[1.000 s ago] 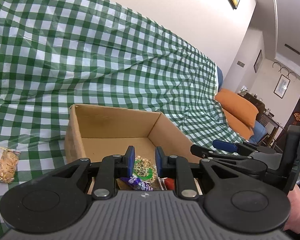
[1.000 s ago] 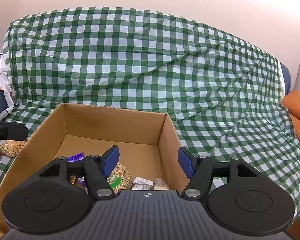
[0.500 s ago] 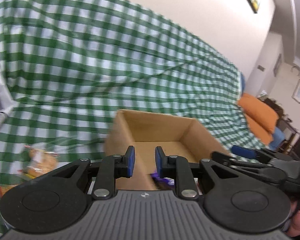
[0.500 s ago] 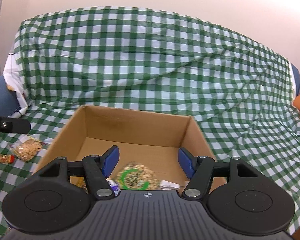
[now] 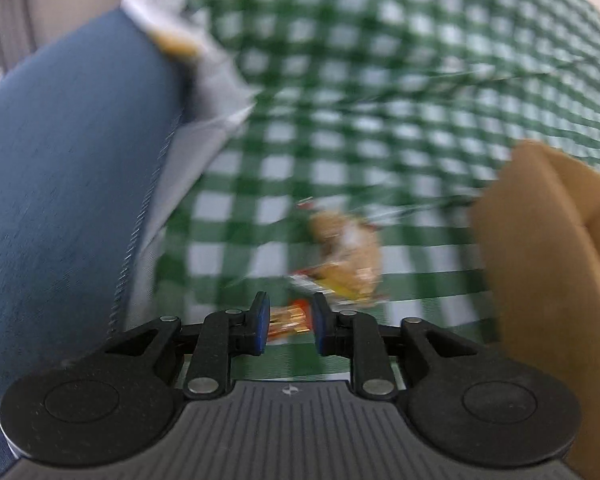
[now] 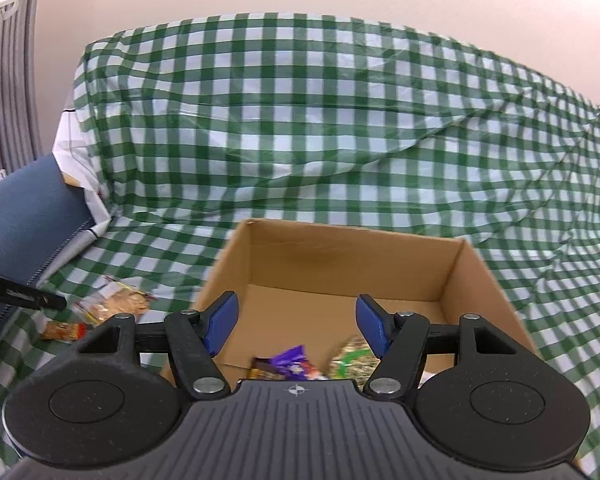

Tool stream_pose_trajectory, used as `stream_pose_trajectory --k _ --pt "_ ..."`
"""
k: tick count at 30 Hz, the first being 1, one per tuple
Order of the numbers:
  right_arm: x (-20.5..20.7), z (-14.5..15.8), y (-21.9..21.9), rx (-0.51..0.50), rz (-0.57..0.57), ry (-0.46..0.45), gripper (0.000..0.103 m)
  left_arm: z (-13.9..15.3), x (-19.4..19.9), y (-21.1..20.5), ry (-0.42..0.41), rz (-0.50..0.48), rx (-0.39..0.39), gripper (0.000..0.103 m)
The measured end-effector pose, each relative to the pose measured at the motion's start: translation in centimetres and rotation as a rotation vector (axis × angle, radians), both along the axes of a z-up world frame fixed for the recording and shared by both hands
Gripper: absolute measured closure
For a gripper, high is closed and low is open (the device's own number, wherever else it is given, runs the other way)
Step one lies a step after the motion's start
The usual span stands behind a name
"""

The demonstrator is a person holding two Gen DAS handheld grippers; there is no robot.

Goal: Organize snacks
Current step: 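Move both tools back to the remaining snacks on the sofa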

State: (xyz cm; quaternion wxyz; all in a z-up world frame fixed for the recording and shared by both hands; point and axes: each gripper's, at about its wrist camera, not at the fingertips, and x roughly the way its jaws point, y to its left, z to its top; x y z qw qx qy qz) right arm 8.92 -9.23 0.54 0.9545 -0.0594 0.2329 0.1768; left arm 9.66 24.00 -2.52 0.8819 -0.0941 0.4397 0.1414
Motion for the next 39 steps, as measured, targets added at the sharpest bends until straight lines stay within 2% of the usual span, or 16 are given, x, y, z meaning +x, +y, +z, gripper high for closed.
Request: stream_pose_trajectory --k 3,4,10,13,15,17,18,21,26,27,29,30,31,33,37,39 --pt "0.1 -0.2 0.8 0.018 0.020 0.016 0.036 -1.4 0.7 1.2 0.065 -0.004 -0.004 0.045" --pt "0.1 -0.2 1.1 0.025 0.025 0.021 0.036 -1.7 0.9 1.2 0.082 -0.012 0.009 0.039" --pt "1.0 -0.5 1.2 0.076 0.025 0.062 0.036 -2.8 2.5 0.2 0.099 -0.099 0.076 0.031" --pt "1.3 -0.7 1.3 0.080 0.030 0.069 0.036 -3.8 2.8 0.5 0.152 -0.099 0.062 0.031" --pt "1.3 -0.8 1.4 0.073 0.036 0.065 0.036 -4.3 2.7 0.9 0.185 -0.091 0.058 0.038" --pt "1.4 -0.8 1.5 0.068 0.041 0.063 0.036 -4.1 2.4 1.4 0.173 -0.082 0.032 0.058" --pt "1.4 -0.8 1.4 0.068 0.042 0.064 0.036 -3.9 2.2 1.6 0.166 -0.081 0.018 0.074" --pt "1.7 -0.8 1.3 0.080 0.033 0.073 0.036 -3.5 1.4 1.9 0.182 -0.080 -0.001 0.098" --pt "1.5 -0.9 1.4 0.078 0.035 0.079 0.036 -2.9 0.1 1.7 0.236 -0.081 -0.041 0.097" --pt "1.4 -0.8 1.5 0.072 0.040 0.076 0.036 -2.7 -0.2 1.6 0.234 -0.084 -0.044 0.095" --pt "1.2 -0.8 1.6 0.063 0.051 0.068 0.036 -2.2 -0.2 1.5 0.200 -0.082 -0.029 0.082" --pt "1.1 -0.7 1.6 0.060 0.055 0.063 0.036 -2.1 0.0 1.4 0.176 -0.080 -0.026 0.064" --pt "1.1 -0.6 1.5 0.060 0.056 0.062 0.036 -2.1 0.2 1.3 0.159 -0.079 -0.028 0.053" --pt "1.1 -0.6 1.4 0.064 0.053 0.063 0.036 -2.3 0.9 0.8 0.152 -0.098 -0.015 0.052" --pt "1.2 -0.7 1.4 0.066 0.044 0.075 0.036 -3.1 2.5 -1.0 0.141 -0.153 0.100 0.051" --pt "1.1 -0.8 1.6 0.057 0.046 0.073 0.036 -3.7 3.1 -1.7 0.146 -0.175 0.129 0.051"
